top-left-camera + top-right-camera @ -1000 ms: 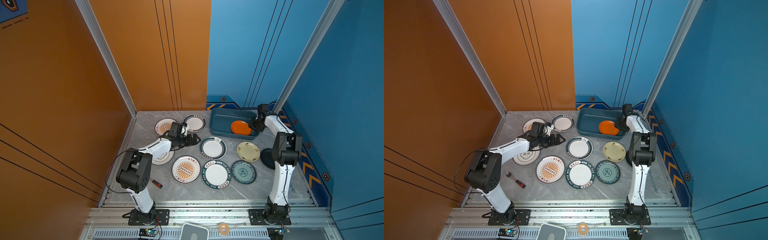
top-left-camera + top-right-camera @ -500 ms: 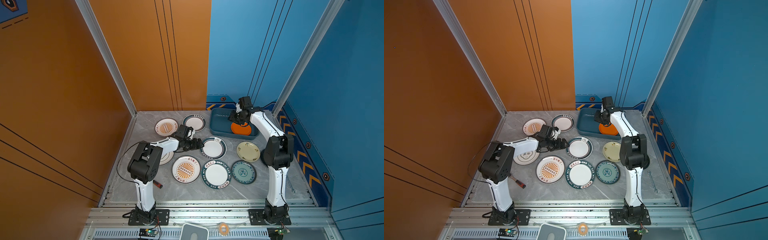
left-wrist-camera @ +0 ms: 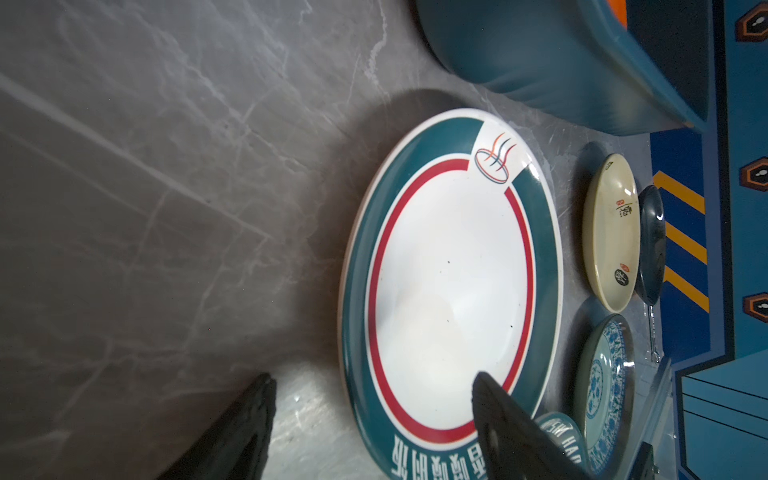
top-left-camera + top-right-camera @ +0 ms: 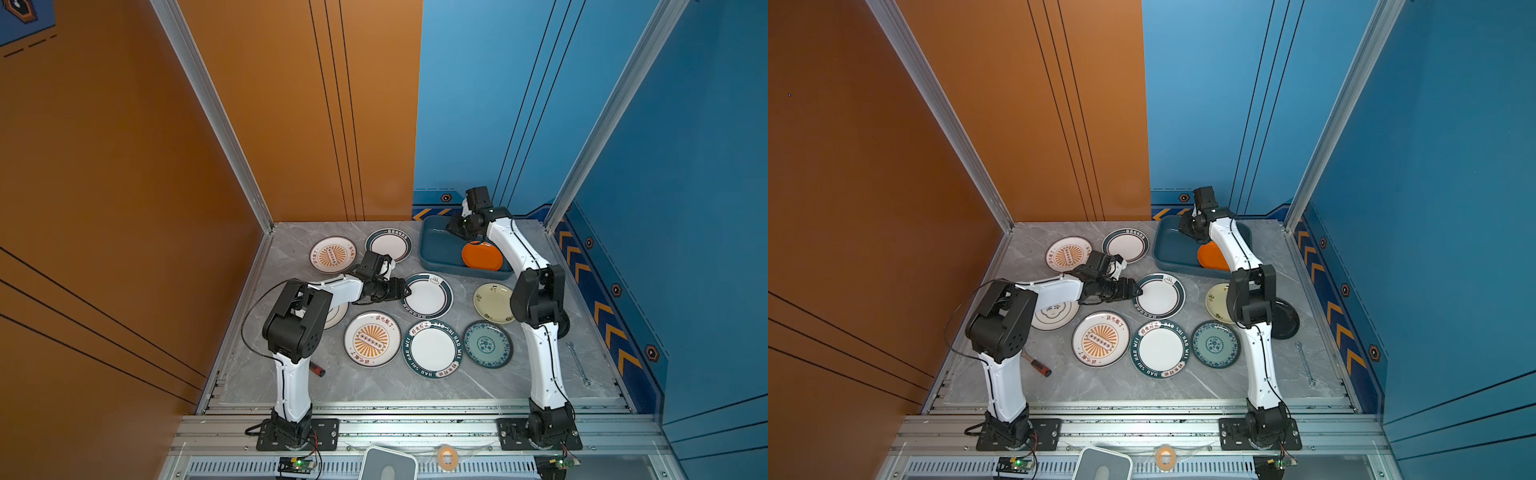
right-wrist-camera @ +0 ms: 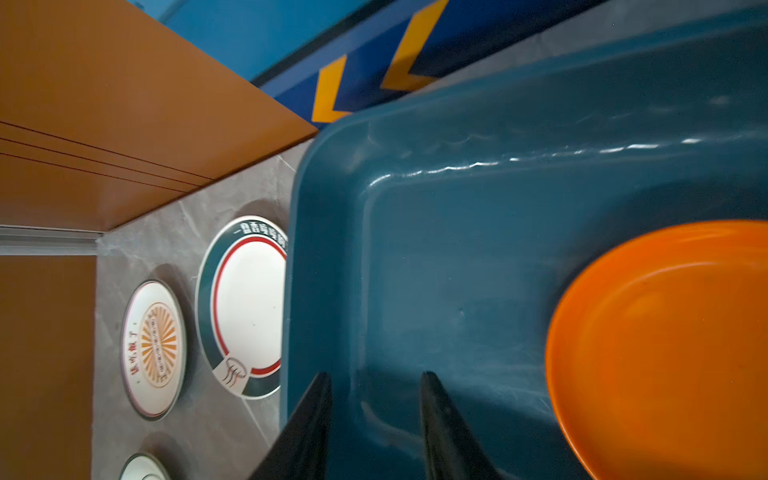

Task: Place the plates into the plastic bin on the countertop
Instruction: 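Raise the open right gripper out of the teal bin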

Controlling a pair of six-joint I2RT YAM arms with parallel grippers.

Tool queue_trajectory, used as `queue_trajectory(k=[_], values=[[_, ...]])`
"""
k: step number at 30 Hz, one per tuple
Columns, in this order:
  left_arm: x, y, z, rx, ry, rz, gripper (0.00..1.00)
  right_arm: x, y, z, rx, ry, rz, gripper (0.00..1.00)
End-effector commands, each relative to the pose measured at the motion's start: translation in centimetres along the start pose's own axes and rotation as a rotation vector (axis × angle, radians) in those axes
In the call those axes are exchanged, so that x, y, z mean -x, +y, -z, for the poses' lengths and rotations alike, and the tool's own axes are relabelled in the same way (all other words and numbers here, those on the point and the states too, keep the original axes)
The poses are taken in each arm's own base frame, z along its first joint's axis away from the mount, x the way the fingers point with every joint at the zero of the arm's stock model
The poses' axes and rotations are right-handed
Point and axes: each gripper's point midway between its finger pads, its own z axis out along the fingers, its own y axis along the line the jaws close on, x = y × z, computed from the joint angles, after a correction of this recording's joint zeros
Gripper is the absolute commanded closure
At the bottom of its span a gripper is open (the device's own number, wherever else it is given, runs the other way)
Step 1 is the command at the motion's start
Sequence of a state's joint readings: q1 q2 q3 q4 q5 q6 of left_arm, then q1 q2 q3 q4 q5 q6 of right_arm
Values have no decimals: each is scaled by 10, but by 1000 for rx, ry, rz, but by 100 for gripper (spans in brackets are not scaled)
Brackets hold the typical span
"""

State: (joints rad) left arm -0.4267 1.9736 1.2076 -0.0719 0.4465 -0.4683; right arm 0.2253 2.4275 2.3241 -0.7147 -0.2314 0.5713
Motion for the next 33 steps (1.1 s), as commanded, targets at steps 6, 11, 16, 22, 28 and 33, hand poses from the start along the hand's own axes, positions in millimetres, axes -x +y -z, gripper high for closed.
queue_trajectory(k=[6,11,16,22,28,33], values=[[-15,4,-5,7,47,10,24,-28,-32,-29,-144,75,-46,62],[-16,5,-7,1,48,14,24,-35,-51,-29,-226,96,-14,62],[-16,4,-8,-2,47,14,24,-35,-72,-20,-314,97,28,62],[-16,4,-9,-7,47,17,25,-35,-91,-10,-386,102,57,62],[-15,3,-8,-7,46,16,25,-31,-104,0,-451,93,88,62],[-16,3,-8,-8,50,16,25,-29,-98,8,-407,92,79,61]])
